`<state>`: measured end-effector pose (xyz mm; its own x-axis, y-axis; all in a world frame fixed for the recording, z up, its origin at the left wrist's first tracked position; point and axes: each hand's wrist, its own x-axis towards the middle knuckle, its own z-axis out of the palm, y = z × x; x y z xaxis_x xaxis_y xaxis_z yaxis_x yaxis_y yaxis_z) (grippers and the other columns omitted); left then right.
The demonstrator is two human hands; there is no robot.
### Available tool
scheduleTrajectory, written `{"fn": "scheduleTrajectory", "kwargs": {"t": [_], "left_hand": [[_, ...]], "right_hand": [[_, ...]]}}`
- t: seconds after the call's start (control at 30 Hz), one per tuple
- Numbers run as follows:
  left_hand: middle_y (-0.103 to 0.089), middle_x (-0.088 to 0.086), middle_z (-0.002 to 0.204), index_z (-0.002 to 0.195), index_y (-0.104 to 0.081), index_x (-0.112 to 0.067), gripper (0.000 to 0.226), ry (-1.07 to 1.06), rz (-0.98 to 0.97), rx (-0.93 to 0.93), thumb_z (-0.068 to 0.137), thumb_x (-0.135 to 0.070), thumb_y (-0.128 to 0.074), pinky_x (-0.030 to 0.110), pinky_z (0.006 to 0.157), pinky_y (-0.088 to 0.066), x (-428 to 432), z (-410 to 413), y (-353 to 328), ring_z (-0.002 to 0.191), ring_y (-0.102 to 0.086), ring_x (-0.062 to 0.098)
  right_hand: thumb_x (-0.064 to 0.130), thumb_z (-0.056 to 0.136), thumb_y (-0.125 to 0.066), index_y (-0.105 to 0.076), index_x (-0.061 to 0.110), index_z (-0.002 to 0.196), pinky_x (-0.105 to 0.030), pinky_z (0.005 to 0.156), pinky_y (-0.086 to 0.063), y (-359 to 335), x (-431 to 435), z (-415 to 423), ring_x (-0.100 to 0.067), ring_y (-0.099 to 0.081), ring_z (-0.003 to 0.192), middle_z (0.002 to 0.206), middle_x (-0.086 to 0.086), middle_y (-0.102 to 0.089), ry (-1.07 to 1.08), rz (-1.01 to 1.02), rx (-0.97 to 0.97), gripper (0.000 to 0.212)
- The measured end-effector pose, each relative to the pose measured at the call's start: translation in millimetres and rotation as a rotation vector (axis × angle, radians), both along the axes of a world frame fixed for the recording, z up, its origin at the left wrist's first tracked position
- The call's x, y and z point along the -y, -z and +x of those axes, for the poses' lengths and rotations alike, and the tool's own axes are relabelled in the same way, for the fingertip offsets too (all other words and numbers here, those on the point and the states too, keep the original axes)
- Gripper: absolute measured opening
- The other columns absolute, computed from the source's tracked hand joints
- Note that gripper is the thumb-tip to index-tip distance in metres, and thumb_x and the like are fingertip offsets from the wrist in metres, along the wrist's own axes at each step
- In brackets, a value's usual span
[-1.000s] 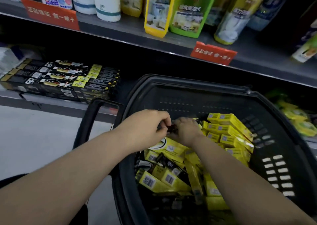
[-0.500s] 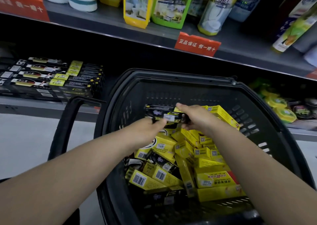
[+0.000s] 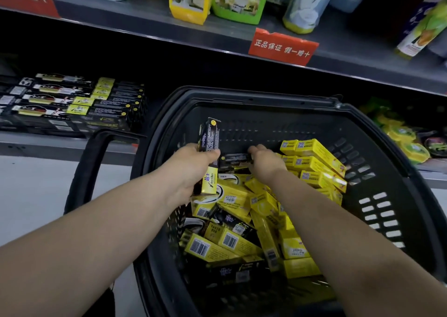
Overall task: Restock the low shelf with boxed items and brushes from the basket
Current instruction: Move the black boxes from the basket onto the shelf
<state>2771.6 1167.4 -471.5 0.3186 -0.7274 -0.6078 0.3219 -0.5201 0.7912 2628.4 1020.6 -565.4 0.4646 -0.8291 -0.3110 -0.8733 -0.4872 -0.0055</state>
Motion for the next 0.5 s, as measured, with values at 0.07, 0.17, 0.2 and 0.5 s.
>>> {"fn": "scheduleTrajectory", "kwargs": {"t": [0.07, 0.17, 0.2, 0.5], "left_hand": [[-0.063, 0.008, 0.096, 0.089, -0.053, -0.017, 0.005, -0.016, 0.009, -0.022, 0.094, -0.018, -0.056, 0.044, 0.091, -0.049, 2, 3, 0, 0.09, -0.059, 0.024], [-0.063, 0.007, 0.09, 0.083, -0.054, -0.017, 0.011, -0.033, 0.016, -0.072, 0.094, -0.016, -0.055, 0.042, 0.084, -0.052, 2, 3, -1, 0.084, -0.06, 0.022], [-0.063, 0.007, 0.087, 0.082, -0.054, -0.016, 0.012, -0.033, 0.016, -0.09, 0.094, -0.016, -0.055, 0.038, 0.076, -0.053, 2, 3, -2, 0.079, -0.06, 0.021], [-0.065, 0.017, 0.11, 0.112, -0.056, -0.005, 0.022, -0.055, 0.009, -0.085, 0.093, -0.017, -0.055, 0.049, 0.101, -0.043, 4, -2, -4, 0.107, -0.06, 0.032]], "right_hand": [[0.015, 0.09, -0.051, -0.045, 0.02, 0.133, -0.038, 0.085, -0.044, 10, 1, 4, -0.032, -0.055, 0.109, 0.125, -0.009, -0.052, -0.03, -0.1, -0.055, 0.043], [0.02, 0.091, -0.054, -0.056, 0.02, 0.121, -0.037, 0.082, -0.043, 15, 4, 10, -0.031, -0.057, 0.106, 0.118, -0.008, -0.056, -0.034, -0.145, -0.134, 0.03], [0.018, 0.09, -0.055, -0.058, 0.018, 0.118, -0.037, 0.081, -0.042, 15, 4, 12, -0.031, -0.056, 0.106, 0.117, -0.008, -0.056, -0.045, -0.155, -0.142, 0.028], [0.04, 0.069, -0.075, -0.043, 0.021, 0.068, -0.023, 0.049, -0.032, -68, -16, 4, -0.012, -0.044, 0.053, 0.06, 0.007, -0.05, 0.147, 0.342, 0.524, 0.037]]}}
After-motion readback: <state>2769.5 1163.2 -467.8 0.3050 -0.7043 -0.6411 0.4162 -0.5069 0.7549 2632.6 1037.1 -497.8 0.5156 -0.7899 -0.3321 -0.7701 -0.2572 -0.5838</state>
